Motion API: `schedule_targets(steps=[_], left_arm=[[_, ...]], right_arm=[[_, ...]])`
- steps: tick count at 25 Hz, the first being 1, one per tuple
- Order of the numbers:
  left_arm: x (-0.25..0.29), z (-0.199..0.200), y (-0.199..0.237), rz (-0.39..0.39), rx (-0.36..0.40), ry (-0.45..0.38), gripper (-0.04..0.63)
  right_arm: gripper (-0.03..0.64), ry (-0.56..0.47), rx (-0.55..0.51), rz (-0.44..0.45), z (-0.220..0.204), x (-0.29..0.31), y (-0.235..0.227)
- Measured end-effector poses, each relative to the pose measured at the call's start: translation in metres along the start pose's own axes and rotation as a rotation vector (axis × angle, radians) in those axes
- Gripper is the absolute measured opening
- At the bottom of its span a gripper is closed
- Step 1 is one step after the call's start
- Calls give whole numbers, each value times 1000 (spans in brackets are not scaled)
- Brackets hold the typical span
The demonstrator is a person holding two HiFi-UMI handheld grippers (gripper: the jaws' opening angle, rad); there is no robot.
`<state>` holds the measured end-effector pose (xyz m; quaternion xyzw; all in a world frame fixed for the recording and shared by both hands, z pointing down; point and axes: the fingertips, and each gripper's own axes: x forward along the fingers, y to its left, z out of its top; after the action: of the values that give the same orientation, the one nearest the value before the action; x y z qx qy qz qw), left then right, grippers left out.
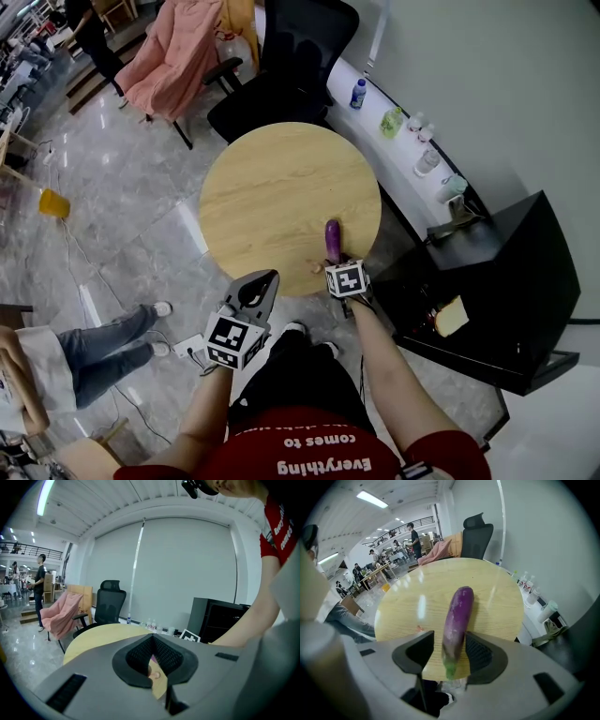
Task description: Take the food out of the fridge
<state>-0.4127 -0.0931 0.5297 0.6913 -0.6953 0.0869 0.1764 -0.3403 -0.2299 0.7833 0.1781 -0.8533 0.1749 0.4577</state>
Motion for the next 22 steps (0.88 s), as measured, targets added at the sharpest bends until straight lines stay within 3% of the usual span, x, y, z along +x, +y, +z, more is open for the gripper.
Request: schedule_targets(steps=[7,11,13,18,22], left_arm=[[3,18,-8,-31,14,-34,6],[7,30,-16,-52,33,-51,6],[8,34,-20,-62,39,-58,6],[11,44,-35,-95,65,-69,6],[13,46,-53,-128,71,-42,6]], right_arm=[[174,-99,35,-35,14,-38,-4],[41,-125,34,-83,17,-53,-13],[21,-147,50,-93,20,-64,-17],[11,-253,181,-45,33,-107,-15],[11,-353,225,4,38,-150,-4]])
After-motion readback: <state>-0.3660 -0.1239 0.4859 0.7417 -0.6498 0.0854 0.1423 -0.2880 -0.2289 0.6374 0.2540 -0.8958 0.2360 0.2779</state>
